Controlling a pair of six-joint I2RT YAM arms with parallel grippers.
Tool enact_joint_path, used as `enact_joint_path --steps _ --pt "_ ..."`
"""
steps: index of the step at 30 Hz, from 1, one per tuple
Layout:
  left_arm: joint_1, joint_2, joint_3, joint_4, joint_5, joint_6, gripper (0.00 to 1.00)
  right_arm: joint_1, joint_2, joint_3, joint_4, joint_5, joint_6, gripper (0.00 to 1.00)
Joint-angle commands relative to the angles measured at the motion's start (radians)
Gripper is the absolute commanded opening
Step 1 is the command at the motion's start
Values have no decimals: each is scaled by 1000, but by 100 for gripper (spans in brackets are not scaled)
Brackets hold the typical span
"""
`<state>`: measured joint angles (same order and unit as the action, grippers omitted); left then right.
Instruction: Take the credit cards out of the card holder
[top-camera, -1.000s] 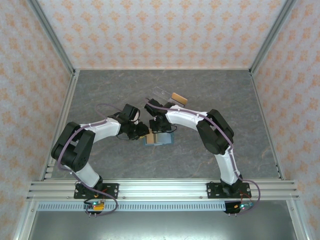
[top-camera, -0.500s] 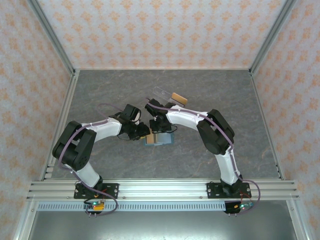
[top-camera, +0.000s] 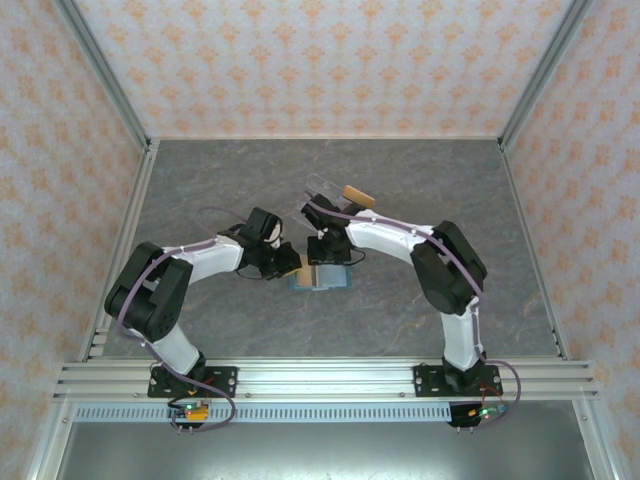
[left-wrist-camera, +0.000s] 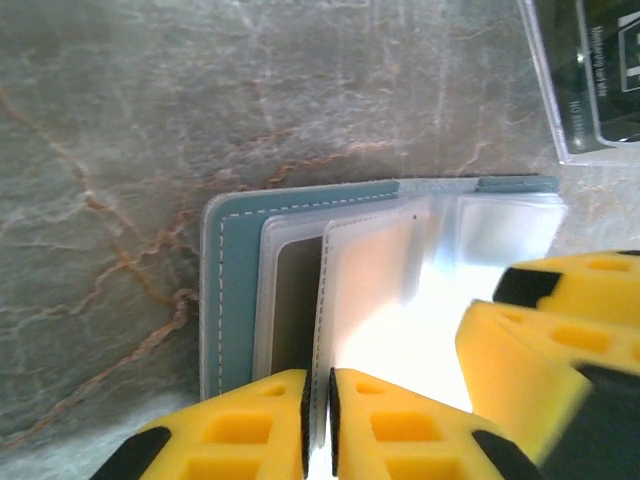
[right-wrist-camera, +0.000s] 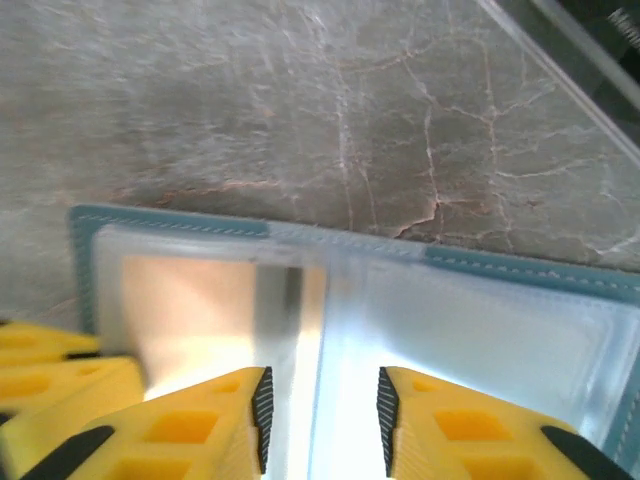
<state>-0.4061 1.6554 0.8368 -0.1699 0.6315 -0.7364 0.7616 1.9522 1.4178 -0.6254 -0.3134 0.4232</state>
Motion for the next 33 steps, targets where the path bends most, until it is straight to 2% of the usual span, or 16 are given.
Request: enact_joint_path --steps 1,9,25,29,33 --pt "-10 -44 -8 79 66 -21 18 -14 -101 -31 65 -29 34 37" --pt "-20 -71 -18 169 132 -66 30 -55 -225 -122 117 53 81 38" --pt "-123 46 80 229 113 -140 62 -100 -384 -233 151 212 143 39" --pt "-126 63 91 226 106 -147 67 -105 -400 -242 148 236 146 39" --pt "-124 39 89 212 79 -148 66 -105 -393 -237 141 232 139 40"
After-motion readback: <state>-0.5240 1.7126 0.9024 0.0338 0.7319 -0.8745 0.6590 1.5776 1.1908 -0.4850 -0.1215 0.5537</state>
